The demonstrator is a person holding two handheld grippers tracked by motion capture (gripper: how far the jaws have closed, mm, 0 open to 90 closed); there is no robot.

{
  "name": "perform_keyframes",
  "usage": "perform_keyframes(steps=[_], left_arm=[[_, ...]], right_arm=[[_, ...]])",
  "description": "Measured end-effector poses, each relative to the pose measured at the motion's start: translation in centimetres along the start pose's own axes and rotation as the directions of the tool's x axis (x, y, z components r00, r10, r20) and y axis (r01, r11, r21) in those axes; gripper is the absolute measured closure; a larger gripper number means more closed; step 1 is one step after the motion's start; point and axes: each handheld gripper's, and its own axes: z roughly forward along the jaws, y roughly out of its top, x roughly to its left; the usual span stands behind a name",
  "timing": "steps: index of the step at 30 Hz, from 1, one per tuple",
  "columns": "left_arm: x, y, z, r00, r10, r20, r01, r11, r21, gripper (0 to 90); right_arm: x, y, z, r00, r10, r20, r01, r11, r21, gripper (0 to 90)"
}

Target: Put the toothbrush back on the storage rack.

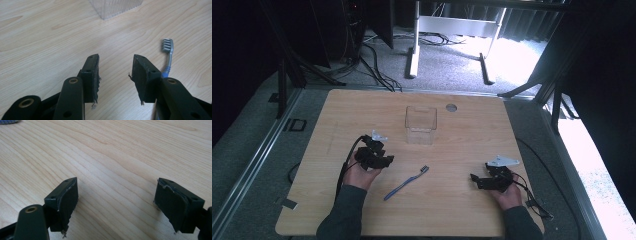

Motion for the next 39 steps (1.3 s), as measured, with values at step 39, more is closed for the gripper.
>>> perform_keyframes(steps=[39], left_arm=[[-2.2, 1.2, 0.8, 0.9985, 0.053, 0.013, -0.054, 0.994, 0.095, 58.6]], right_arm=[[0.0, 0.0, 0.0, 1.0, 0.002, 0.0, -0.002, 1.0, 0.0, 18.7]])
